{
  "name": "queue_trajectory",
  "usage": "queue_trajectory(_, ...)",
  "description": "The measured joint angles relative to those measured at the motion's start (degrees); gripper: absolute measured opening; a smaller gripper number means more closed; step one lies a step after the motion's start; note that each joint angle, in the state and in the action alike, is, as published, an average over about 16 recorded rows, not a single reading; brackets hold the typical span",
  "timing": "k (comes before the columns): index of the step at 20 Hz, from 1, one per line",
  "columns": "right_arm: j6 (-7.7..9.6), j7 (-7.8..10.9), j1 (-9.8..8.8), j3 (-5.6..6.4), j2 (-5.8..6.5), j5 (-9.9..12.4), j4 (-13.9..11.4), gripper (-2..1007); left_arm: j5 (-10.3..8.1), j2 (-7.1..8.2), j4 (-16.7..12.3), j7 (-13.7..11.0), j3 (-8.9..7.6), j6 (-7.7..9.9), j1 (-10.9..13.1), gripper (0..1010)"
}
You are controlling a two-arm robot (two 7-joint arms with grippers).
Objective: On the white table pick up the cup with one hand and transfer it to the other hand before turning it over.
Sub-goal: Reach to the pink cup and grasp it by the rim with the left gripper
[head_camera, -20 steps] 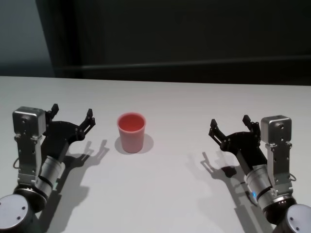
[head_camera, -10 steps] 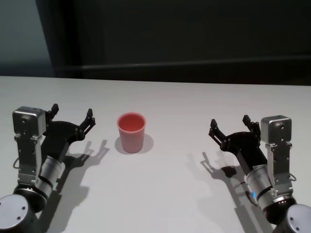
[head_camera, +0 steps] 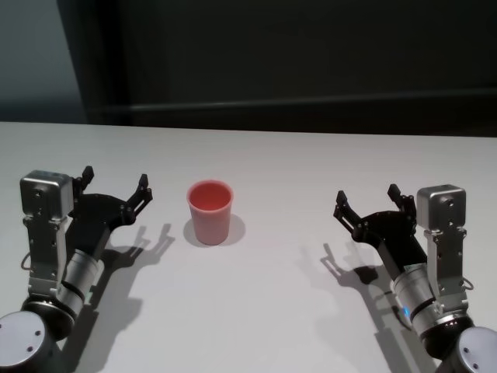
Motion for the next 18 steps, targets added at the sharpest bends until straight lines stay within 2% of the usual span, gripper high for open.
queue_trajectory(18, 0.0, 0.0, 0.0, 0.0, 0.0, 0.0, 0.0, 1002, 0.0, 0.0, 0.0, 0.0, 0.0, 0.0, 0.0, 1003)
